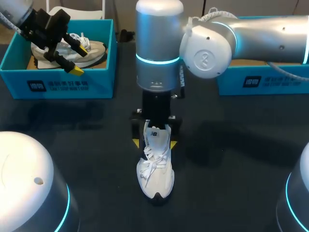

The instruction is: Take the shoe out of the shoebox, open the shoe tongue, remove and reinsert the insole, then place the shoe into the shoebox

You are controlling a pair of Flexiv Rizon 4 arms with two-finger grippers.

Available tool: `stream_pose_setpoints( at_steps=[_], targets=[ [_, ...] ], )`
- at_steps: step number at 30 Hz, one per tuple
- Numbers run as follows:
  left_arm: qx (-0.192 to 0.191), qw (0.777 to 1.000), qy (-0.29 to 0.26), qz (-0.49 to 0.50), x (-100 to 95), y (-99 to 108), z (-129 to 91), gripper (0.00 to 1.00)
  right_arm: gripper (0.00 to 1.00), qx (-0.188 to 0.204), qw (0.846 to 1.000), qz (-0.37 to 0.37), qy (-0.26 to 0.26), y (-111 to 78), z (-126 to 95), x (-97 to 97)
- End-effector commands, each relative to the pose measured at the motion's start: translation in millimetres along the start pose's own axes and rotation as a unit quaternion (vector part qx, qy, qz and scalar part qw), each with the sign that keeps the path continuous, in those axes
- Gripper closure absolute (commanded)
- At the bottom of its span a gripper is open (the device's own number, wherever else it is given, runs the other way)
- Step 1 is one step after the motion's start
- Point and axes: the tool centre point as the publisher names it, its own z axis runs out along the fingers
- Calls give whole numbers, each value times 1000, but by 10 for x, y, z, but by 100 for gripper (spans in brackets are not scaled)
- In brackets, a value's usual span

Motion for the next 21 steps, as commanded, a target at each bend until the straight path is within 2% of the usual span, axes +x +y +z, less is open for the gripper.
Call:
stream_pose_setpoints(
  at_steps=[1,9,10,11,12,16,21],
  targets=[
    [-1,1000,1,0,-3,0,-9,0,0,-3,1000,5,-10,-122,-85,40],
    [-1,1000,1,0,-3,0,-9,0,0,-4,1000,7,-10,-218,-120,107],
    [-1,1000,1,0,-3,0,-9,0,10,-4,1000,6,-10,-220,-119,109],
    [-1,1000,1,0,-3,0,-9,0,52,-4,1000,6,-10,-221,-118,110],
    [-1,1000,1,0,-3,0,-9,0,58,-4,1000,7,-10,-221,-113,110],
    [-1,1000,1,0,-3,0,-9,0,69,-4,1000,10,-11,-198,-70,76],
    [-1,1000,1,0,-3,0,-9,0,69,-3,1000,12,-15,-137,-39,-2]
  ],
)
